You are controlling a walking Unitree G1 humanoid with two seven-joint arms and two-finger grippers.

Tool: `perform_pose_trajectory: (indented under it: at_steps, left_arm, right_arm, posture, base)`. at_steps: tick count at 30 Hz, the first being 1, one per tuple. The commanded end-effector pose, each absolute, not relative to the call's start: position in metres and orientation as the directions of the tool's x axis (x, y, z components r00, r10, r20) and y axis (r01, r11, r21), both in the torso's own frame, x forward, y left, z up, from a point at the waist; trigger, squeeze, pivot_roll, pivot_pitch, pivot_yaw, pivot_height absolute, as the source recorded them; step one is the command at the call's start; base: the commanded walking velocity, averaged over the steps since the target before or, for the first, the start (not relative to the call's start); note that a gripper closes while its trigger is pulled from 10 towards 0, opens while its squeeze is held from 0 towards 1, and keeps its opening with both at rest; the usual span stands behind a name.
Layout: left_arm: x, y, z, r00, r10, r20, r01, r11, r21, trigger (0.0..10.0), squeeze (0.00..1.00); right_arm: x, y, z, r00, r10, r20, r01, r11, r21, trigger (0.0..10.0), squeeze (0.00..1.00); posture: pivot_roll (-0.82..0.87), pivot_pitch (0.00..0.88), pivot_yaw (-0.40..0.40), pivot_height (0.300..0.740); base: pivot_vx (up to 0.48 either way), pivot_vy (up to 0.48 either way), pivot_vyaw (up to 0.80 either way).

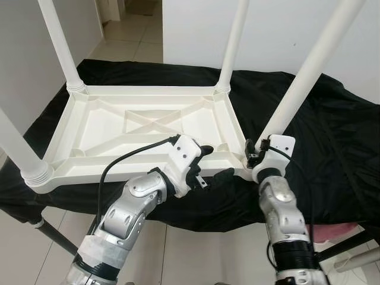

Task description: Building children table

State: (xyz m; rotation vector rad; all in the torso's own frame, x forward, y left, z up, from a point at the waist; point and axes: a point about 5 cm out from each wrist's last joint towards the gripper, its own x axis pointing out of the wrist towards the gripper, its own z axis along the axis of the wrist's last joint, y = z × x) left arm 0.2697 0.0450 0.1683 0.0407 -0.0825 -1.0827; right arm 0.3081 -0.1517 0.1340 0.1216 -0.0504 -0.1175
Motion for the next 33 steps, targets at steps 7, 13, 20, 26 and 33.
perform_pose_trajectory:
  at_steps: [7,13,20,26,33]
  left_arm:
    - [0.265,0.042,0.163,0.451,-0.892,0.032,0.888,0.452,0.084,10.0,0.0]
    - [0.265,0.041,0.162,0.451,-0.892,0.027,0.887,0.452,0.093,10.0,0.0]
    - [0.266,0.041,0.162,0.445,-0.895,0.024,0.889,0.445,0.105,10.0,0.0]
    - [0.266,0.041,0.162,0.441,-0.897,0.017,0.891,0.44,0.114,10.0,0.0]
    - [0.267,0.04,0.162,0.434,-0.901,0.012,0.893,0.432,0.127,10.0,0.0]
  right_arm:
    - [0.301,-0.156,0.125,0.993,-0.115,0.001,0.114,0.986,0.124,10.0,1.0]
    - [0.3,-0.164,0.131,0.994,-0.094,0.052,0.087,0.99,0.11,10.0,1.0]
    - [0.298,-0.172,0.135,0.994,0.03,0.106,-0.036,0.997,0.062,10.0,1.0]
    - [0.295,-0.177,0.139,0.978,0.166,0.129,-0.171,0.985,0.021,10.0,0.0]
    - [0.294,-0.178,0.14,0.936,0.332,0.119,-0.332,0.943,-0.021,10.0,0.0]
  posture:
    - [-0.08,0.0,-0.048,0.74]
    - [-0.08,0.0,-0.05,0.74]
    - [-0.08,0.0,-0.045,0.74]
    - [-0.08,0.0,-0.036,0.74]
    - [-0.08,0.0,-0.031,0.74]
  base:
    - [0.0,0.0,0.0]
    - [0.0,0.0,0.0]
    - [0.0,0.0,0.0]
    - [0.0,0.0,0.0]
    - [0.0,0.0,0.0]
